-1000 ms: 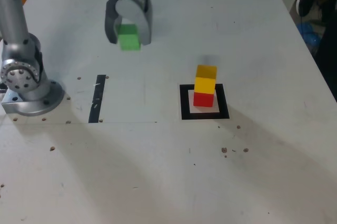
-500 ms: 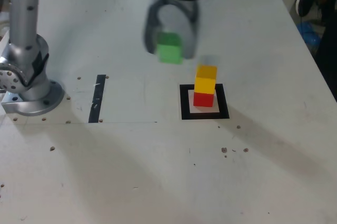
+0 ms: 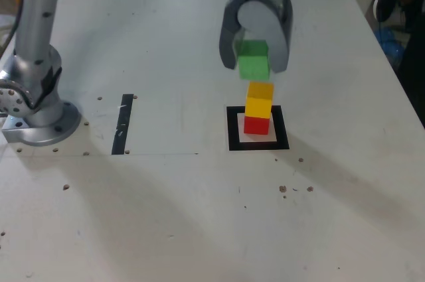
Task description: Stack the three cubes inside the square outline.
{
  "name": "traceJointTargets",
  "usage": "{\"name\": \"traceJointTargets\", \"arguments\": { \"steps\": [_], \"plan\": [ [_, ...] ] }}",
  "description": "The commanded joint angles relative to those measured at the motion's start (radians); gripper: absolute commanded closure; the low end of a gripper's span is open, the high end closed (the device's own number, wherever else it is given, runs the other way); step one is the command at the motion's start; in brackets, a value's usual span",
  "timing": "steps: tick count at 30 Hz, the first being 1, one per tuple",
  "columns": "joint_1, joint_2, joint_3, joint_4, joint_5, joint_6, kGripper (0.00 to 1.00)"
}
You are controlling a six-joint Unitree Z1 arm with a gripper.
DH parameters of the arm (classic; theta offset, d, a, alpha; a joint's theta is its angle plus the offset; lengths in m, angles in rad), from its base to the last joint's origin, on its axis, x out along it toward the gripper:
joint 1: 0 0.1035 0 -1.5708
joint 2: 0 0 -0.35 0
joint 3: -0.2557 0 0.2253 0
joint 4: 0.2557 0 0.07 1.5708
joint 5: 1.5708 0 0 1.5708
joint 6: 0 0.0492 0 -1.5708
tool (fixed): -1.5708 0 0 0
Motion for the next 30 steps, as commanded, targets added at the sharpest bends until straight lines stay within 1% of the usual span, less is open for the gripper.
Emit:
{"name": "traceJointTargets", "arguments": {
  "steps": [1,16,21,30],
  "plan": [
    [0.007,0.016,0.004,0.007,-0.002,0.004,0.79],
    [0.044,0.084,-0.009,-0.009,0.005,0.037,0.78],
    [0.064,0.106,0.002,-0.010,0.000,0.049,0.76],
    [0.069,0.114,-0.003,-0.011,-0.006,0.055,0.72]
  ]
}}
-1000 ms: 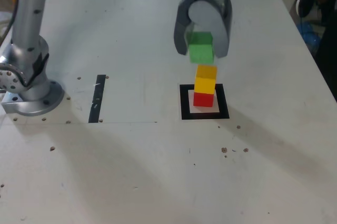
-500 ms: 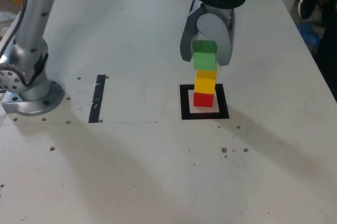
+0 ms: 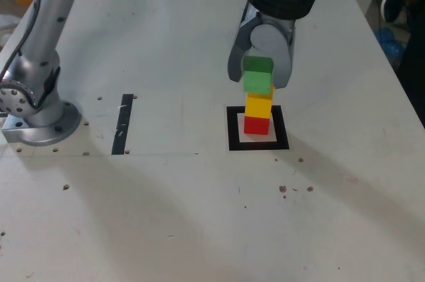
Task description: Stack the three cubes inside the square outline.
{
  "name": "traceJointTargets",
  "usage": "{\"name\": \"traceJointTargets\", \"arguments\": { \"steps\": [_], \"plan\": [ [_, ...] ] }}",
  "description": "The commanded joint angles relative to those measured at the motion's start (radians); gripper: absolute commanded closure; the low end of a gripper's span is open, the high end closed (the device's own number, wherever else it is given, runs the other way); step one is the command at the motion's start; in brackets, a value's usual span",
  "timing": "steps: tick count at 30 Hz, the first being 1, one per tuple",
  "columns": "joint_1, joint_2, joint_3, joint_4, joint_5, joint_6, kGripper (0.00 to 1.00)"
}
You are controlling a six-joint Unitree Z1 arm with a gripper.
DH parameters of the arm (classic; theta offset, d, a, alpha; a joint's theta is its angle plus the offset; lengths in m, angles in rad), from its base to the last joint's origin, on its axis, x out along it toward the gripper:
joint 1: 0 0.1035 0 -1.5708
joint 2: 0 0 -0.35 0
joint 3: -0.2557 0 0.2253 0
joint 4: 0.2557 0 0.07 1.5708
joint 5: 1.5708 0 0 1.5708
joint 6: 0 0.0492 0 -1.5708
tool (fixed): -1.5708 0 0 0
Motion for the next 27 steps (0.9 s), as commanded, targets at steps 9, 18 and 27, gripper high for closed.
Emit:
{"name": "traceJointTargets", "arguments": {
  "steps": [9,18,27],
  "plan": [
    [0.002,0.019,-0.005,0.003,-0.021,0.007,0.71],
    [0.002,0.033,-0.006,0.000,-0.045,0.021,0.64],
    [0.002,0.028,-0.003,0.010,-0.017,0.028,0.19]
  ]
}}
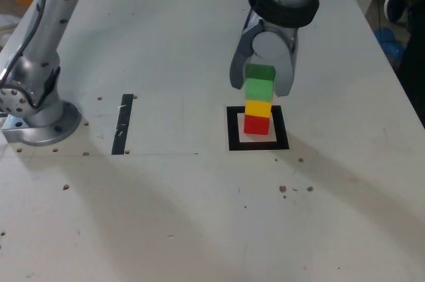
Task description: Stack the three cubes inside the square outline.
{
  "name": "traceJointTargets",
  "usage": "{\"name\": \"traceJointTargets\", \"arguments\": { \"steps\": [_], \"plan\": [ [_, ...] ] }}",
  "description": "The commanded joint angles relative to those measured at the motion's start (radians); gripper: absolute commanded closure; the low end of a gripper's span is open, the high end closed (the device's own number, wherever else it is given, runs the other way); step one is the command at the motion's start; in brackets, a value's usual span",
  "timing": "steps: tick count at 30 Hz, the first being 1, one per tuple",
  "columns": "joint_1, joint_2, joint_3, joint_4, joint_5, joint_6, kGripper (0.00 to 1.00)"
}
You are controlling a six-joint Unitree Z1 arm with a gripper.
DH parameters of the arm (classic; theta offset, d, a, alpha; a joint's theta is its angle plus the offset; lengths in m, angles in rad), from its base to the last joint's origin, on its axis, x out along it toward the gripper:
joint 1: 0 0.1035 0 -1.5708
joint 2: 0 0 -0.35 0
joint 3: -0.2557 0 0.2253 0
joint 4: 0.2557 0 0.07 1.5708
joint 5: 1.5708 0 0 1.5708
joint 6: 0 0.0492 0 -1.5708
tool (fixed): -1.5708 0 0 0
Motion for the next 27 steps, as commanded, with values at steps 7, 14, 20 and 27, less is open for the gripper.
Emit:
{"name": "traceJointTargets", "arguments": {
  "steps": [7,14,20,27],
  "plan": [
    [0.002,-0.011,-0.003,0.015,0.039,0.002,0.01],
    [0.001,-0.035,0.001,0.018,0.041,0.002,0.01],
    [-0.012,-0.139,0.046,0.032,0.049,-0.015,0.00],
    [-0.016,-0.369,0.270,0.025,0.060,-0.052,0.00]
  ]
}}
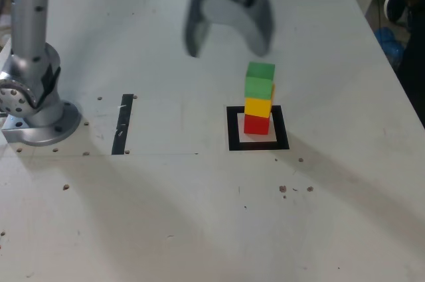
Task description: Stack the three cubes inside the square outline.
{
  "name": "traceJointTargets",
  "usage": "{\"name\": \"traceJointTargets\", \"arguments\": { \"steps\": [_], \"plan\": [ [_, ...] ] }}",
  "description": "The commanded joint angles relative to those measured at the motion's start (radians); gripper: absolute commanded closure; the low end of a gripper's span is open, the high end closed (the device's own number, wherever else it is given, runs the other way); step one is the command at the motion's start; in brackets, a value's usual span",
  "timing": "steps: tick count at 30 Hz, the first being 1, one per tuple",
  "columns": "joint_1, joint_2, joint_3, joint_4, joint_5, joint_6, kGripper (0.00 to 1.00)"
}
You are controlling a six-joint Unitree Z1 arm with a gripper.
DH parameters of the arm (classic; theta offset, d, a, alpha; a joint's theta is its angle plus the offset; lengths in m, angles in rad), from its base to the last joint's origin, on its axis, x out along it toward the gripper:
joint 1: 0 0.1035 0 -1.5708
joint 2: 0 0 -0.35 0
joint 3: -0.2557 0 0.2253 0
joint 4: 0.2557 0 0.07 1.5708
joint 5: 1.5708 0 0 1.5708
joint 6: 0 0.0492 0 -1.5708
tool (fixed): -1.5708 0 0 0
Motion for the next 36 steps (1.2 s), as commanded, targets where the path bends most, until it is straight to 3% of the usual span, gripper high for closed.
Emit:
{"name": "traceJointTargets", "arguments": {
  "steps": [1,7,18,24,36],
  "plan": [
    [-0.001,-0.127,0.078,0.004,0.000,-0.014,0.00],
    [-0.001,-0.268,0.343,-0.051,-0.021,-0.049,0.00],
    [0.058,-0.280,0.736,-0.341,-0.079,-0.026,0.00],
    [0.057,-0.288,0.835,-0.429,-0.099,-0.024,0.00],
    [0.038,-0.299,0.865,-0.449,-0.109,-0.016,0.01]
  ]
}}
